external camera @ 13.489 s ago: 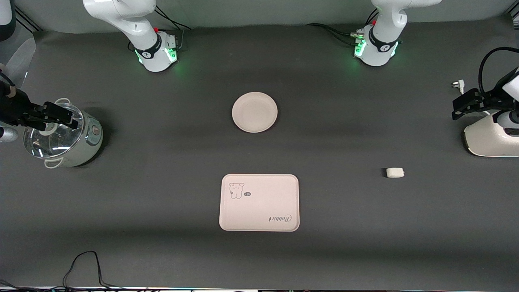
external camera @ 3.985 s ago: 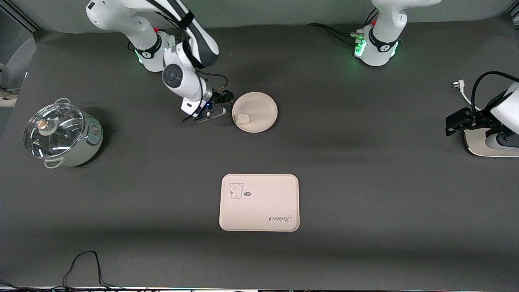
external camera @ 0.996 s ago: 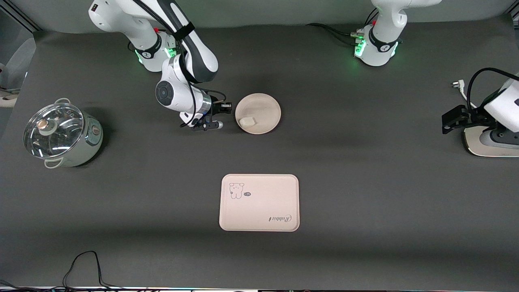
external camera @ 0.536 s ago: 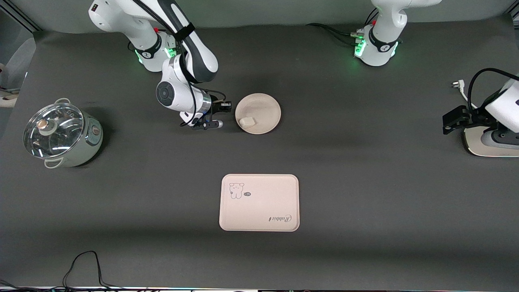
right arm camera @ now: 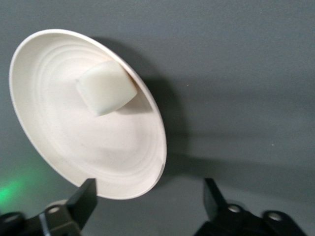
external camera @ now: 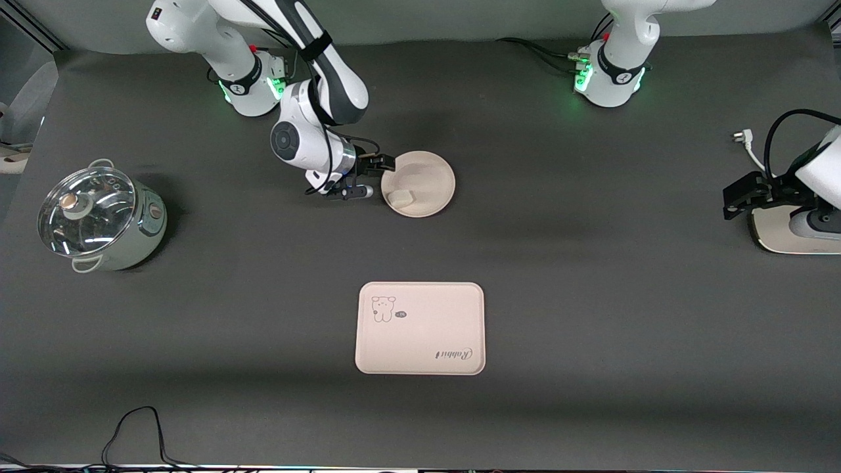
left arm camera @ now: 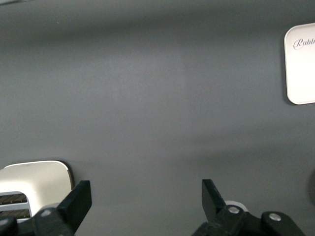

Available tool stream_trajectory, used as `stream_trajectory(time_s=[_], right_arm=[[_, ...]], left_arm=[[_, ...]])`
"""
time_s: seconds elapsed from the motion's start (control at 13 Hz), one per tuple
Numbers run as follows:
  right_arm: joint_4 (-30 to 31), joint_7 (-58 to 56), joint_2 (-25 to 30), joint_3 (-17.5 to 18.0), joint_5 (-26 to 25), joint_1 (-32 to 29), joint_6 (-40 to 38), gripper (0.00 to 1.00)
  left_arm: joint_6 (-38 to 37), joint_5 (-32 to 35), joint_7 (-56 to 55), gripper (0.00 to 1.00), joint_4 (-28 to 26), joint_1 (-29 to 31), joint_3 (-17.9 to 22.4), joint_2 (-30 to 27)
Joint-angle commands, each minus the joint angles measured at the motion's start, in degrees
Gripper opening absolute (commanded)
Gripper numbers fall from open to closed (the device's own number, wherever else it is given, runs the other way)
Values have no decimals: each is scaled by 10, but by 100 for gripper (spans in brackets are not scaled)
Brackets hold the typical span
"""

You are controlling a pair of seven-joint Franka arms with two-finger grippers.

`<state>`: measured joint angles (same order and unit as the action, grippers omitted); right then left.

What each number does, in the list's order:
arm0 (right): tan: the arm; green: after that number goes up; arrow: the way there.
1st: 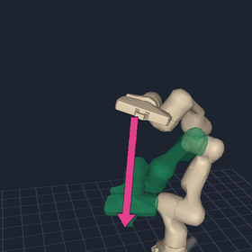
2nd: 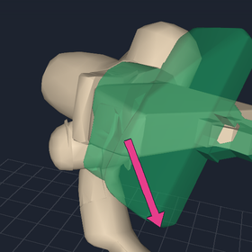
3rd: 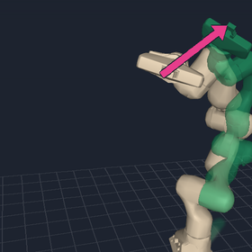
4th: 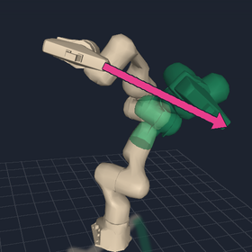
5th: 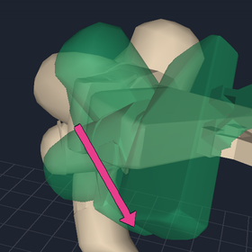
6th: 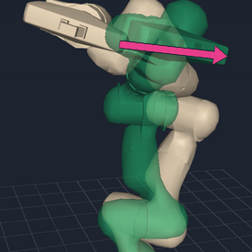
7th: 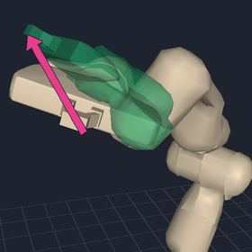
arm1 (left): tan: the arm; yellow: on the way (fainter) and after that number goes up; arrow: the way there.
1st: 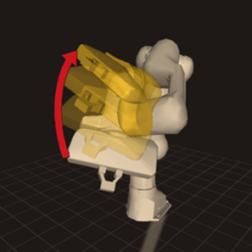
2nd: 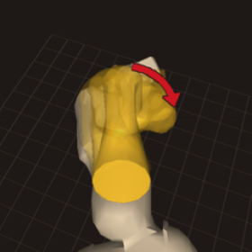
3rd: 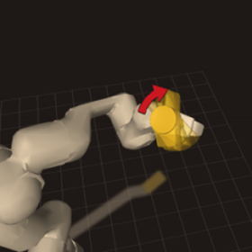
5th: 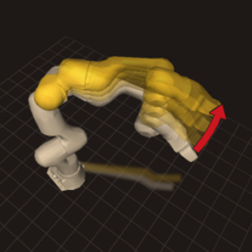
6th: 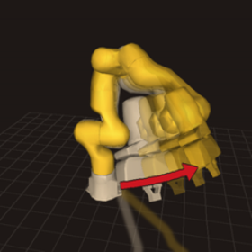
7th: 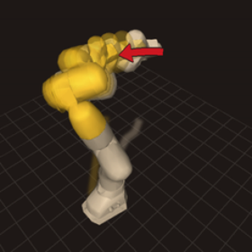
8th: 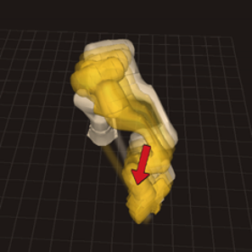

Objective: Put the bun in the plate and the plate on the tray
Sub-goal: 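Lift the plate holding the bun with the right gripper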

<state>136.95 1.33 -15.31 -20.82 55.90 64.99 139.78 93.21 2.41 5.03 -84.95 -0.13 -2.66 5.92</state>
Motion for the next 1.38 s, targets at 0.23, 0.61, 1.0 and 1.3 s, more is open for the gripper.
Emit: stream_trajectory(time_s=[0.23, 0.61, 1.0, 1.3], right_arm=[[-1, -73, -41, -4, 117, 35, 40, 94], [3, -81, -42, -4, 127, 36, 42, 44], [3, -85, -46, -4, 130, 31, 41, 3], [3, -114, -53, -4, 156, 29, 40, 0]], left_arm=[[13, 9, -7, 100, -2, -1, -1, -7], [14, 9, -7, 100, -2, -1, -1, -7], [24, 11, 1, 100, -7, -7, -2, -4], [10, 11, -6, 100, -4, -8, -2, 8]])
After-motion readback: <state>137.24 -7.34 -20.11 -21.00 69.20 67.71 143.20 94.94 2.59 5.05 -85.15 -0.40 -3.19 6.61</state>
